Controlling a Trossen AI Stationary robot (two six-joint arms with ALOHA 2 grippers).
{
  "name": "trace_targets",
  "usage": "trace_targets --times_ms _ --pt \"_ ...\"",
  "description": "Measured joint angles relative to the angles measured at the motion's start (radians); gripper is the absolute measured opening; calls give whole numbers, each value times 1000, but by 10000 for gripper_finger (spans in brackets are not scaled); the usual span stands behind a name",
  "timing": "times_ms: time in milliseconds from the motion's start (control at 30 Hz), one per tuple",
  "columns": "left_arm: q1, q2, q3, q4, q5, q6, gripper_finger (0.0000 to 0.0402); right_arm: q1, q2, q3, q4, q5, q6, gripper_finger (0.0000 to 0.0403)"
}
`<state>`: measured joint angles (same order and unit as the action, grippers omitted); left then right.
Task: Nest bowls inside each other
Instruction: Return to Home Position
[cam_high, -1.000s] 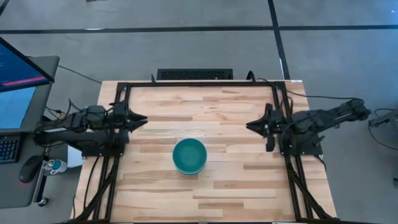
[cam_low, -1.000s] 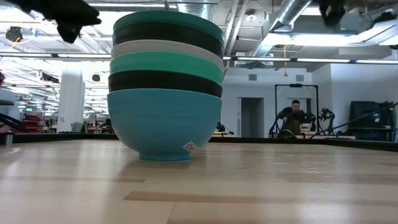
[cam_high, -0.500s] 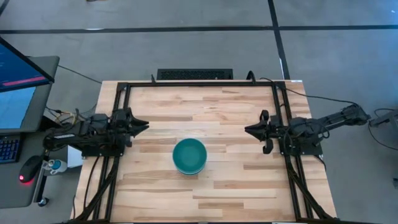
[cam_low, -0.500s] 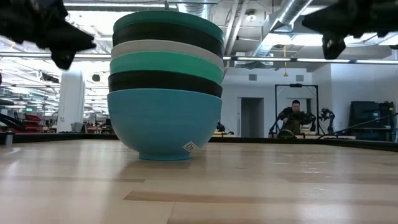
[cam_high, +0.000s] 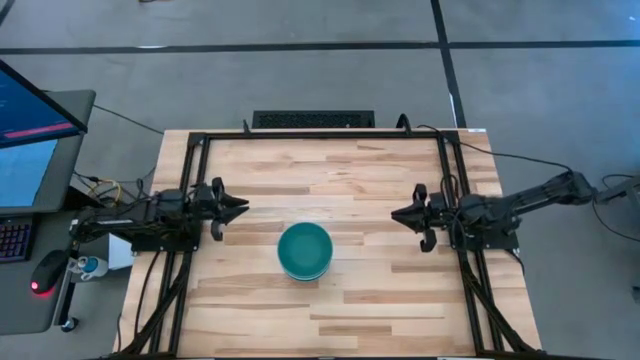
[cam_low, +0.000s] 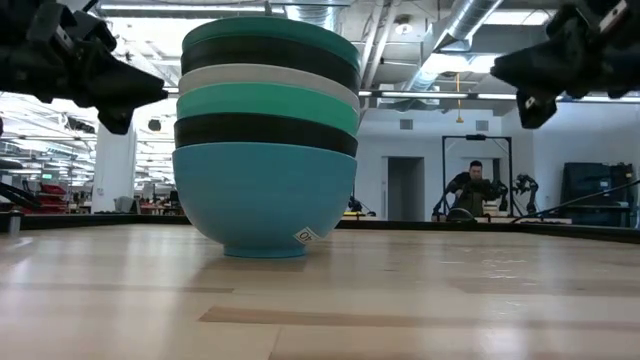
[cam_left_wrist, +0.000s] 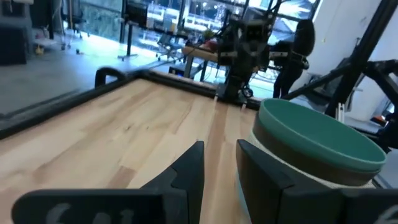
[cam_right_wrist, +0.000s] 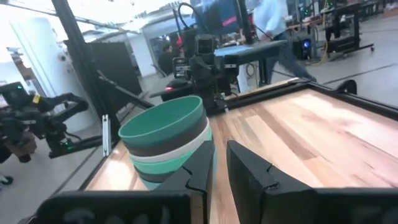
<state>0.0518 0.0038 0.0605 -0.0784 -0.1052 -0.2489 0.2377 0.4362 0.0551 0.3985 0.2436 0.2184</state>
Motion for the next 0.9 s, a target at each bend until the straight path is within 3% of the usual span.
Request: trace_targets --times_ms 400,600,900 --pt "0 0 0 74 -5 45 84 -54 0 -48 52 -58 -2 70" --pt "0 2 2 -31 -7 -33 84 -58 1 -49 51 -60 3 70" --pt "0 22 2 -36 -4 -39 84 -57 2 -49 48 -60 18 70"
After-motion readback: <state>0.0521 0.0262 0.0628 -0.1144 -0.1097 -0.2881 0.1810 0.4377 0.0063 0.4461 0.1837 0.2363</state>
